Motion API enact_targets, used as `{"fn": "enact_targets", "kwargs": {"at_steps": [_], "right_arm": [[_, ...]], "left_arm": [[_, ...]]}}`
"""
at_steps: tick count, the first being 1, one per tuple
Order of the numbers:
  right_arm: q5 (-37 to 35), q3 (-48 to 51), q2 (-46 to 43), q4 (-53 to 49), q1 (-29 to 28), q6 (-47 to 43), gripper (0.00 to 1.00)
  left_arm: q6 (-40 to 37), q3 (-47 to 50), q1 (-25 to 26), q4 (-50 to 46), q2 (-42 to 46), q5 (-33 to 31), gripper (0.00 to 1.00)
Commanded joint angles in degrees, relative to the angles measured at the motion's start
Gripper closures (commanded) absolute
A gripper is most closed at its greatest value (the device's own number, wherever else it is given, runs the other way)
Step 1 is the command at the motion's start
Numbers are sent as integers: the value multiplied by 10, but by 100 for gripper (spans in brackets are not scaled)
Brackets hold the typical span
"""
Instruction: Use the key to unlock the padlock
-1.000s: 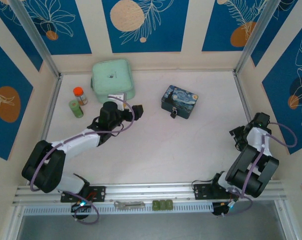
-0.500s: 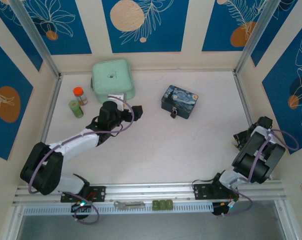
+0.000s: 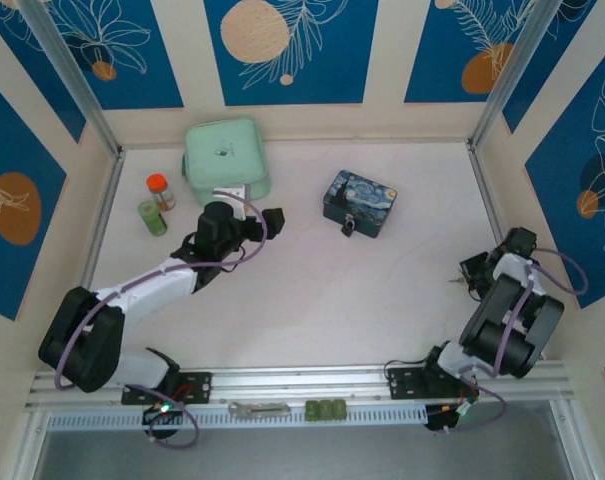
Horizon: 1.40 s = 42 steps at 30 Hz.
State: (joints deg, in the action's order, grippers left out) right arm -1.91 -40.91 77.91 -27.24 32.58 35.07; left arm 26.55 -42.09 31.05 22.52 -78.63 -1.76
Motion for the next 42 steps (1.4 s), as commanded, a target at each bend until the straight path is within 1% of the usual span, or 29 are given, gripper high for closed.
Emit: {"fn": "enact_targets", "kwargs": {"at_steps": [1, 4, 8, 10, 13, 15, 16, 17, 20, 22, 24, 26, 28, 33, 38, 41, 42], "right_arm": [[58, -14, -92, -25, -76, -47, 100], [101, -51, -135, -41, -172, -68, 100], [189, -99, -139, -12, -301, -90, 100], [218, -126, -117, 5, -363, -107, 100], [262, -164, -71, 32, -434, -122, 100], [273, -187, -41, 44, -466, -126, 100], [280, -194, -27, 55, -480, -123, 100], [283, -199, -16, 66, -492, -119, 100], [273, -204, 10, 110, -527, -92, 100], [249, -199, 23, 143, -555, -68, 100], [227, -191, 32, 172, -584, -59, 100], [214, -187, 42, 185, -603, -62, 100], [216, -183, 50, 196, -612, -72, 100], [209, -189, 61, 186, -617, -109, 100], [190, -203, 71, 158, -618, -143, 100], [184, -206, 76, 157, -618, -152, 100], [169, -206, 76, 157, -619, -150, 100]], "left_arm": [[25, -11, 3, 20, -7, -2, 0], [49, -17, 2, 9, -6, 8, 0], [85, -50, 1, -28, -3, 46, 0], [119, -66, 1, -42, -2, 71, 0], [175, -76, 1, -46, -4, 107, 0], [225, -74, 0, -46, -6, 120, 1], [254, -69, 1, -36, -8, 131, 3], [281, -65, 1, -24, -11, 140, 6], [378, -42, 6, 29, -23, 151, 7], [432, -25, 11, 72, -33, 144, 10], [462, -12, 16, 114, -43, 132, 14], [467, -14, 20, 120, -51, 126, 14], [464, -27, 20, 117, -61, 140, 16], [469, -41, 21, 133, -89, 192, 27], [453, -32, 24, 141, -80, 199, 31], [452, -30, 24, 141, -80, 199, 42], [455, -29, 25, 143, -82, 203, 45]]}}
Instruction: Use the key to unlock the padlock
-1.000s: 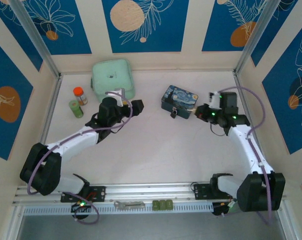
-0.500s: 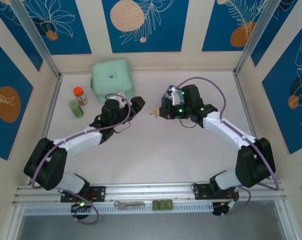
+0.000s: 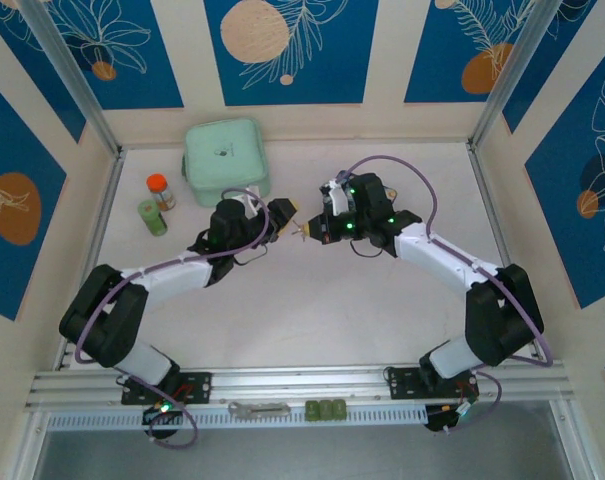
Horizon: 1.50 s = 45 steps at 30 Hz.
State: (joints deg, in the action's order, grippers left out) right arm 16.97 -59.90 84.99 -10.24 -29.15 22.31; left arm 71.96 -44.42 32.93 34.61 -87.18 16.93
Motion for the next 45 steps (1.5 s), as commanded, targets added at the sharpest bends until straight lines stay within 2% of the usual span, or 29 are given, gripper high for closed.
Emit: {"fn": "enact_targets", "kwargs": {"at_steps": [1, 4, 9, 13, 22, 33, 34, 39, 42, 43, 44, 45], "right_arm": [[-45, -14, 3, -12, -4, -17, 100], [-103, 0, -10, 4, -5, 34, 100], [-152, 30, -20, 44, -20, 168, 100], [-197, 32, -20, 39, -38, 225, 100], [-228, 32, -31, 36, -44, 256, 100], [-202, 36, -29, 53, -43, 267, 100], [-201, 35, -28, 52, -43, 267, 100], [-197, 39, -26, 55, -43, 269, 100], [-187, 37, -22, 59, -44, 266, 100], [-182, 35, -23, 56, -43, 257, 96], [-181, 32, -24, 45, -41, 249, 80], [-177, 32, -31, 36, -36, 236, 53]], "left_arm": [[2, -4, 6, 24, 3, 18, 45], [-4, 10, 8, 29, 5, 14, 44], [-20, 15, 13, 32, 0, 5, 43], [-24, 4, 19, 51, -14, 8, 44], [-37, -3, 24, 49, -29, 15, 49], [-52, -22, 27, 45, -49, 24, 58], [-55, -24, 27, 45, -50, 25, 62], [-61, -36, 27, 40, -57, 28, 98], [-62, -35, 26, 43, -57, 32, 100], [-67, -35, 26, 43, -54, 34, 100], [-77, -35, 24, 41, -52, 38, 100], [-99, -36, 21, 36, -47, 46, 100]]}}
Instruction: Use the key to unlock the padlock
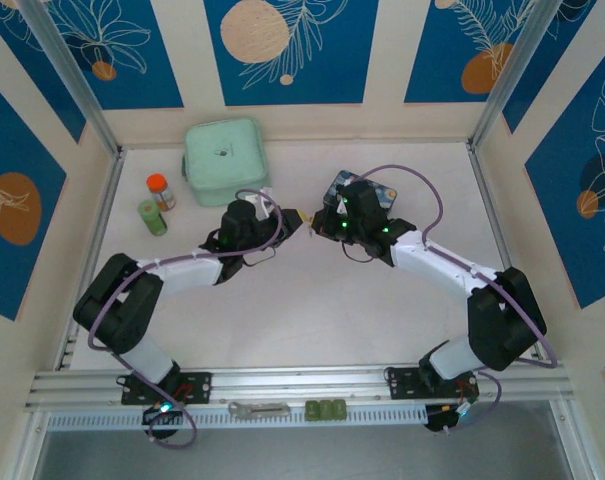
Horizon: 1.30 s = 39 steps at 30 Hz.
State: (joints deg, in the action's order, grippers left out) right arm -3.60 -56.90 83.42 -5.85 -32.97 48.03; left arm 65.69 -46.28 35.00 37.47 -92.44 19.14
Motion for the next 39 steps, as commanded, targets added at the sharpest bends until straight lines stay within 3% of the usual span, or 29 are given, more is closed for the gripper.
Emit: {"fn": "enact_targets", "kwargs": {"at_steps": [1, 3, 9, 15, 21, 25, 29, 39], "right_arm": [[37, 6, -26, -13, 12, -36, 25], [86, 27, -52, 2, 46, -63, 18], [279, 53, -130, 25, 164, -143, 18], [435, 31, -129, 59, 196, -168, 34], [493, -7, -80, 94, 155, -169, 52], [500, -29, -48, 82, 125, -184, 55], [504, -26, -31, 87, 109, -182, 64], [491, 3, -19, 96, 105, -178, 60]], "left_arm": [[-70, -19, -4, 5, 14, 35, 100], [-148, -23, -13, -18, 32, 58, 100], [-358, -90, -50, -191, 70, 175, 100], [-513, -153, -51, -362, 94, 222, 100], [-524, -164, -51, -370, 97, 270, 100], [-515, -162, -51, -354, 98, 282, 100], [-499, -159, -51, -331, 99, 289, 100], [-460, -152, -64, -280, 102, 317, 100]]}}
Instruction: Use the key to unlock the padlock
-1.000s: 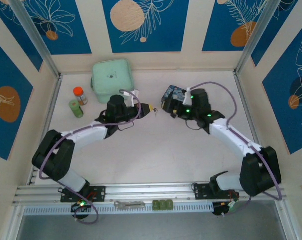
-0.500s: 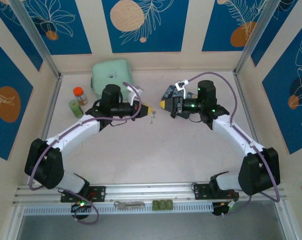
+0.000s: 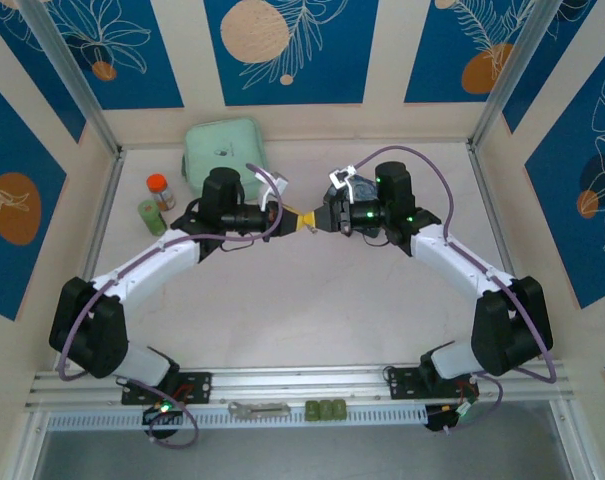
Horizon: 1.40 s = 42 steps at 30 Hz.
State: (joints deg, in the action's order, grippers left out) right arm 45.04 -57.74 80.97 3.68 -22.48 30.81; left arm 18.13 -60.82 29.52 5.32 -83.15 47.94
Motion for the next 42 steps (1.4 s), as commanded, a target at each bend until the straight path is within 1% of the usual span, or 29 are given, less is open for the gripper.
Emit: {"fn": "enact_targets", "kwargs": {"at_steps": [1, 7, 9, 13, 14, 18, 19, 20, 21, 22, 24, 25, 27, 29, 32, 34, 36, 39, 42], "right_arm": [[7, 12, 6, 3, 1, -4, 62], [16, 23, 3, 12, 1, 11, 70], [16, 26, 2, 18, 1, 15, 75], [16, 26, 5, 30, 0, 23, 98], [16, 25, 6, 33, 0, 24, 100], [12, 24, 5, 35, 1, 21, 100], [8, 21, 4, 31, 1, 17, 100], [-2, 18, 2, 20, -1, 9, 100], [-29, 13, -3, -6, -5, -11, 100], [-78, 7, -12, -43, -14, -39, 100], [-189, 3, -32, -97, -40, -92, 100], [-248, 3, -41, -112, -55, -110, 100], [-326, 8, -51, -111, -75, -130, 100], [-387, 10, -52, -98, -89, -138, 100], [-471, 4, -42, -75, -120, -181, 100], [-540, -6, -24, -67, -154, -234, 100], [-597, -11, -7, -52, -180, -278, 100], [-659, 2, 6, -1, -208, -328, 100], [-714, 12, 19, 40, -229, -369, 100]], "left_arm": [[21, -4, -12, 47, 10, 29, 100], [33, 3, -18, 65, 13, 18, 100], [40, 4, -19, 76, 10, 22, 100], [51, 7, -18, 87, 4, 29, 100], [54, 9, -18, 91, 3, 31, 100], [70, 16, -18, 105, 5, 34, 100], [73, 19, -19, 99, 9, 18, 93], [76, 22, -20, 88, 13, -4, 61], [84, 24, -25, 71, 21, -41, 19], [100, 22, -31, 50, 29, -84, 0], [157, 22, -45, 27, 43, -156, 0], [206, 26, -49, 22, 51, -196, 0], [277, 32, -50, 18, 60, -242, 0], [328, 30, -48, 7, 54, -248, 0], [416, 49, -38, 45, 32, -240, 1], [485, 67, -29, 95, 8, -231, 10], [539, 75, -20, 141, -14, -222, 18], [596, 78, -5, 188, -34, -223, 21], [612, 75, 2, 190, -35, -229, 24]]}}
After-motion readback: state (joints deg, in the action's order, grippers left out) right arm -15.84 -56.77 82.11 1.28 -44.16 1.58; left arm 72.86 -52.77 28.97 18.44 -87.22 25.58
